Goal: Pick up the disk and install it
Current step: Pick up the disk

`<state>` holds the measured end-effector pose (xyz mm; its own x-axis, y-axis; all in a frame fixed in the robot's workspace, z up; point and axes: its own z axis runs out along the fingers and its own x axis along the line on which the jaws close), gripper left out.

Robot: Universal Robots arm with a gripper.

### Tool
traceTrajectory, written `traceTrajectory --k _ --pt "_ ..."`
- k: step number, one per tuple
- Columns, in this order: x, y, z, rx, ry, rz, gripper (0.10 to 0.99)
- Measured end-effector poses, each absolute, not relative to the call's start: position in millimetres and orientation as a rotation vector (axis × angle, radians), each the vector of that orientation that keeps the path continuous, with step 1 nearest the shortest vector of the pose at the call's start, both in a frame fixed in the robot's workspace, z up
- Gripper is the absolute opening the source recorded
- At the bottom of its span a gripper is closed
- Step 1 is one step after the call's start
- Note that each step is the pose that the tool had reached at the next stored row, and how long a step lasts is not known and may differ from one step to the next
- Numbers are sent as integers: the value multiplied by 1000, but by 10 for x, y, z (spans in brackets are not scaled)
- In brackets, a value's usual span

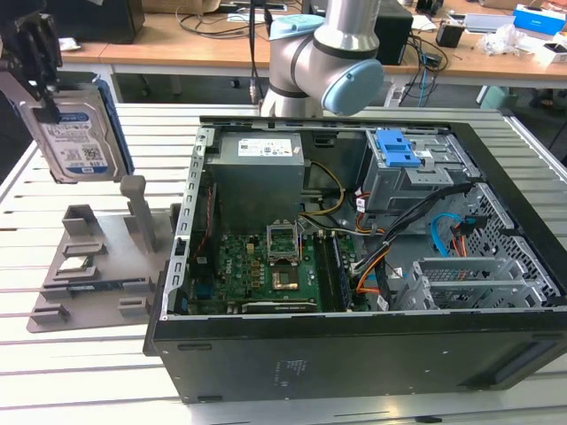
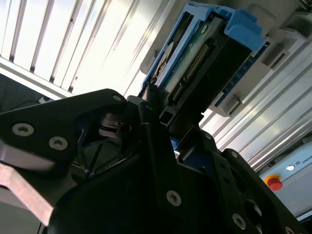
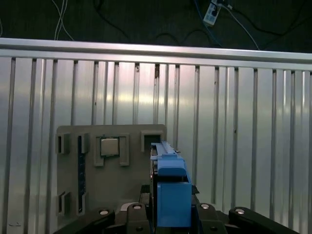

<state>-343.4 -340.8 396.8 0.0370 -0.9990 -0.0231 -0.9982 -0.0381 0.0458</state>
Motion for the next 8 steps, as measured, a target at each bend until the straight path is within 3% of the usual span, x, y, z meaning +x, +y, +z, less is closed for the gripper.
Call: traceTrajectory --k 8 --pt "-3430 -3396 4221 2250 -2167 -76 365"
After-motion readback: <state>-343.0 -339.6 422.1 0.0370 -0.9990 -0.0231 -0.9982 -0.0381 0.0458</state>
